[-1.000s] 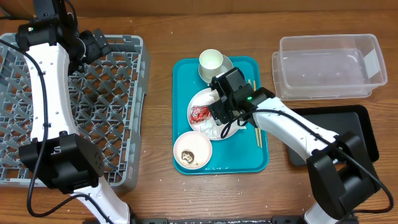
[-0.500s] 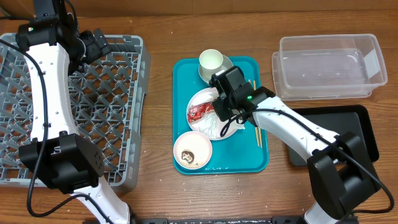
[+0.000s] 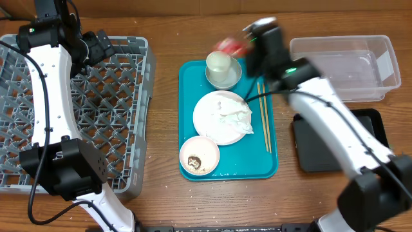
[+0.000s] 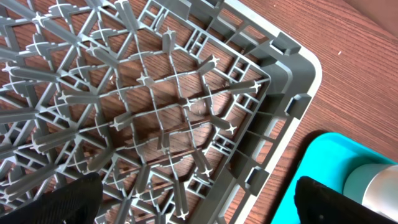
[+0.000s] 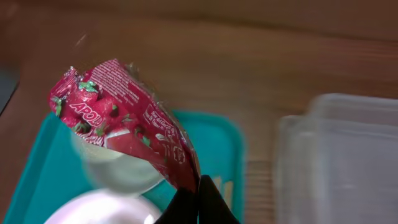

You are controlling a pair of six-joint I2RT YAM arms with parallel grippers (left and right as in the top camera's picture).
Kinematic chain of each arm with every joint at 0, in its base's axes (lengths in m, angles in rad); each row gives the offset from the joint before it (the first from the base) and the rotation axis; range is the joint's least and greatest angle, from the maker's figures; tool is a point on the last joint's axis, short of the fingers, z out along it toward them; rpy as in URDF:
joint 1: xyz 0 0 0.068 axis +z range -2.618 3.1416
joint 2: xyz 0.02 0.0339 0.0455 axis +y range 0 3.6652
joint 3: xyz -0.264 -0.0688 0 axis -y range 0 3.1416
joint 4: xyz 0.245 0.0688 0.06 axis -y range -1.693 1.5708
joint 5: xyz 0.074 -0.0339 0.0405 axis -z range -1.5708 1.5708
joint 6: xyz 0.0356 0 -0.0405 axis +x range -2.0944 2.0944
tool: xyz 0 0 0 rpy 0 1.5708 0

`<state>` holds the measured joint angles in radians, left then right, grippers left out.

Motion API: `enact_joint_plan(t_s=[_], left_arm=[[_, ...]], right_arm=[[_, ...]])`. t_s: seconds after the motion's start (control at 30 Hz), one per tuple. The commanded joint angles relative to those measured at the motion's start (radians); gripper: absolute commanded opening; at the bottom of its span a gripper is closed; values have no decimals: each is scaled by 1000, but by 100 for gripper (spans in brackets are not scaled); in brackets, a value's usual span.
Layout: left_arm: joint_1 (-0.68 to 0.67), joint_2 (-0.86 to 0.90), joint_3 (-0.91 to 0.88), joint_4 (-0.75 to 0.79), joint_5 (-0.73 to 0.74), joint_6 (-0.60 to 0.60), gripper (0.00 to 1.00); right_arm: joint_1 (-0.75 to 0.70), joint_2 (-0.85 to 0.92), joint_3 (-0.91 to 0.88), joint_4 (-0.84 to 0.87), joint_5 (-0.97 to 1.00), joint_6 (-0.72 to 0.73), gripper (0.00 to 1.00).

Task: Sort waste into correct bins and load items into the dishwasher
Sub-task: 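Carry the red wrapper to the clear bin and release it, then grasp the white tissue from the plate with the right gripper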

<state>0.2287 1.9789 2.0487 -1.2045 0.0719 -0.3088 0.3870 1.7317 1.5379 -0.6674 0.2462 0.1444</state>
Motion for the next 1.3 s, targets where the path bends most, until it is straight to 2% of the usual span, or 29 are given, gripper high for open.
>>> enact_joint_plan(t_s=[0.0, 0.2, 0.27, 0.5, 0.53, 0.6, 0.67, 0.83, 0.9, 0.97, 1.07, 1.13, 1.27], left_arm=[[-7, -30, 16, 1, -1, -9, 100], [-7, -30, 16, 1, -1, -10, 100], [-7, -30, 16, 1, -1, -10, 100], [-7, -30, 16, 1, -1, -9, 100], [-7, -30, 16, 1, -1, -9, 100], [-7, -30, 16, 1, -1, -9, 100], [-7, -30, 16, 1, -1, -9, 100], [-7, -30, 16, 1, -1, -9, 100], [-7, -30, 16, 1, -1, -10, 100], [-7, -30, 16, 1, -1, -9, 100], [-7, -30, 16, 1, -1, -9, 100], [-7, -30, 16, 1, -1, -9, 100], [-7, -30, 16, 1, -1, -9, 100]], right_arm=[[-148, -58, 29, -26, 93, 176, 4], [-386, -40, 28, -185, 83, 442, 4], [-443, -29, 27, -228, 24, 524, 4], [-500, -14, 27, -238, -47, 649, 4], [-500, -14, 27, -231, -47, 649, 9], [-497, -14, 27, -228, -58, 649, 46], [-498, -14, 27, -232, -89, 649, 75], [-497, -14, 27, -235, -234, 648, 77], [-497, -14, 27, -224, -367, 620, 77], [-480, -14, 27, -195, -578, 454, 77], [-419, -14, 27, -194, -718, 227, 75], [-344, -12, 24, -224, -695, 127, 75], [-169, 8, 0, -245, -553, 57, 75]])
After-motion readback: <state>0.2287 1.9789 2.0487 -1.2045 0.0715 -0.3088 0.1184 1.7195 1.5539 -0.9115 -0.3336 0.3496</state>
